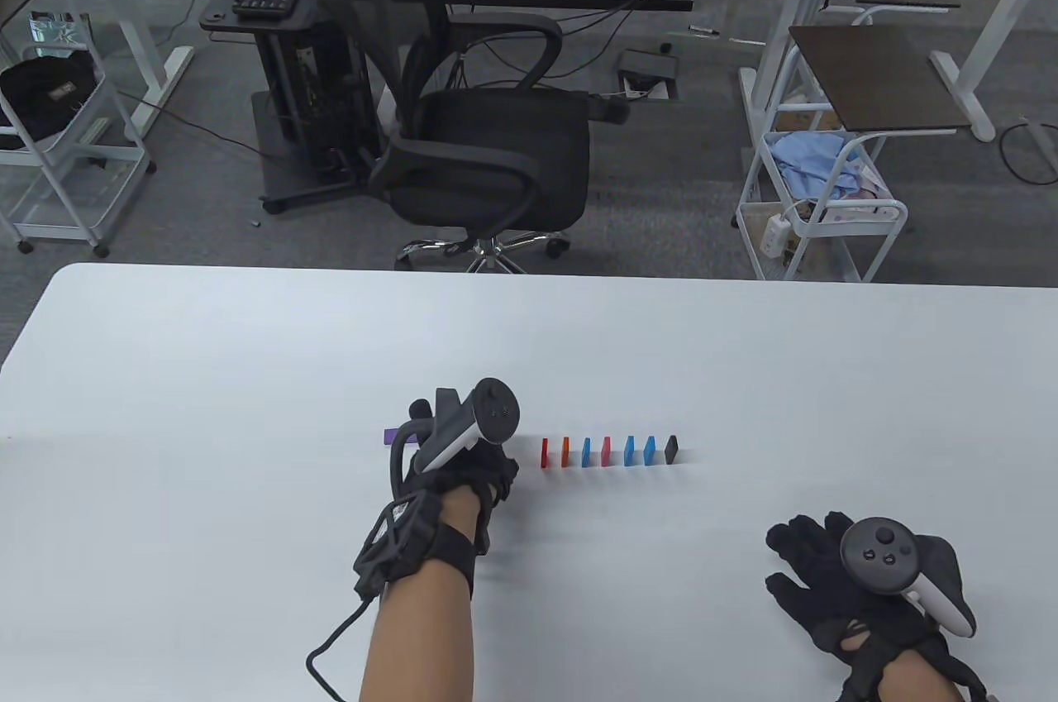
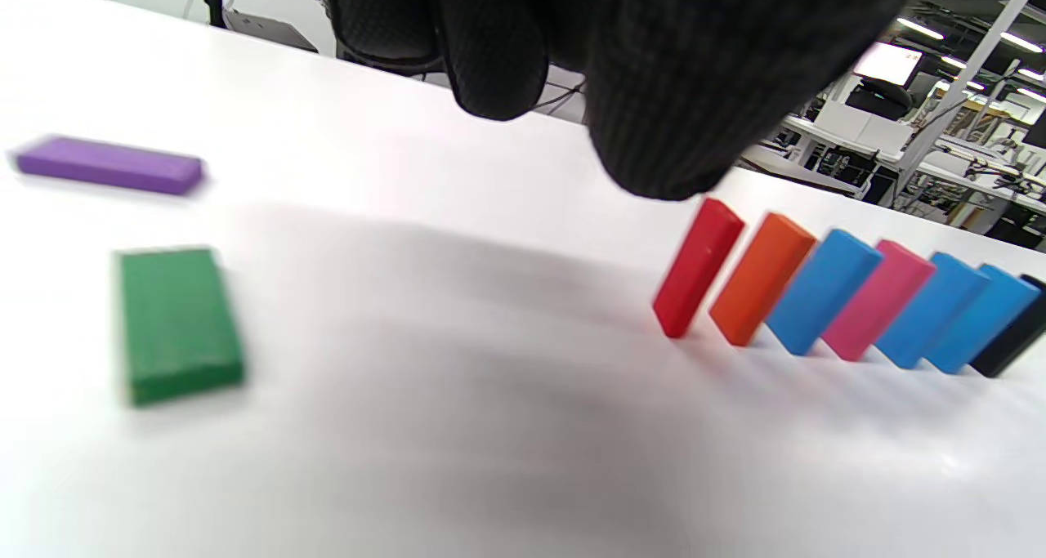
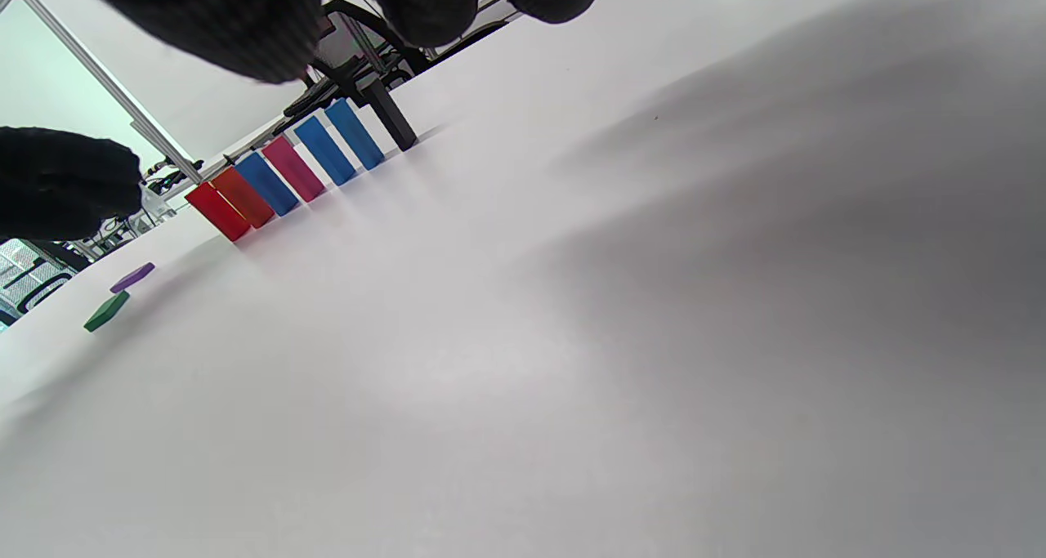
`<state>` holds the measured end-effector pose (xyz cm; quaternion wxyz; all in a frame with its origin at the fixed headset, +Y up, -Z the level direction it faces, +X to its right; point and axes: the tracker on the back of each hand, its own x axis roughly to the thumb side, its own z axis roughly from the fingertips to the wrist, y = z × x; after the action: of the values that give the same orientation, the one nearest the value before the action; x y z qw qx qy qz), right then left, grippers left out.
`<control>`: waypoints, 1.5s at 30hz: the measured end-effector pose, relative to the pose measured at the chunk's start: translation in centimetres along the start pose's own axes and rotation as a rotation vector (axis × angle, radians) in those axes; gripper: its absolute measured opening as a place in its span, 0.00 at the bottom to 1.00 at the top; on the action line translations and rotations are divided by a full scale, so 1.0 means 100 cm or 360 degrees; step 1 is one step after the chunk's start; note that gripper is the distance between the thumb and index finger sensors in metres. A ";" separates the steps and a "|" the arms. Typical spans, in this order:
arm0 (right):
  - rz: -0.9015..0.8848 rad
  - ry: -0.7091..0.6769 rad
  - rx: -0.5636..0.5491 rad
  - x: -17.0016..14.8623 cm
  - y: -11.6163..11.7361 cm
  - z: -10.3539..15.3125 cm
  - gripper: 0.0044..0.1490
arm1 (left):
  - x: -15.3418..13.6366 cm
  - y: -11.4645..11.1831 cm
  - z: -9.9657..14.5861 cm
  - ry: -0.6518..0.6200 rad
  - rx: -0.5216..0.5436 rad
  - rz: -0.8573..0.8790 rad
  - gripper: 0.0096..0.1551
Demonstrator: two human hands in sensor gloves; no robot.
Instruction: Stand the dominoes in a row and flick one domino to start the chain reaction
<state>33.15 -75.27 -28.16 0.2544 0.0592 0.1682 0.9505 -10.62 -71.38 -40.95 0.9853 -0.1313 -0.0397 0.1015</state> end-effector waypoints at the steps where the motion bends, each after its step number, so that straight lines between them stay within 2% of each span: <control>1: 0.0000 0.0000 0.0001 0.000 0.000 0.000 0.40 | -0.004 0.003 0.004 0.0010 0.0011 -0.0013 0.42; 9: 0.0003 0.0007 0.0007 0.000 0.001 0.000 0.40 | -0.036 0.013 0.022 0.0089 0.0052 -0.0100 0.36; 17: -0.0001 0.0018 0.0019 -0.001 0.002 0.000 0.40 | -0.049 -0.004 0.024 0.0051 0.0019 -0.0131 0.32; 26: 0.0001 0.0026 0.0020 -0.001 0.002 0.000 0.40 | -0.049 -0.029 0.012 -0.0023 -0.0063 -0.0186 0.34; 34: 0.0003 0.0033 0.0031 -0.001 0.002 0.000 0.40 | -0.045 -0.048 0.003 -0.0095 -0.0126 -0.0423 0.37; 39: 0.0006 0.0042 0.0038 -0.001 0.003 0.000 0.40 | -0.038 -0.045 0.003 -0.0183 -0.0114 -0.0688 0.35; 45: 0.0007 0.0047 0.0044 -0.001 0.003 -0.001 0.40 | -0.033 -0.045 0.003 -0.0241 -0.0085 -0.0847 0.33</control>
<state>33.05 -75.59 -28.10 0.2491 0.0489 0.1848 0.9494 -12.98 -76.21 -39.67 0.9677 -0.1342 -0.1492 -0.1525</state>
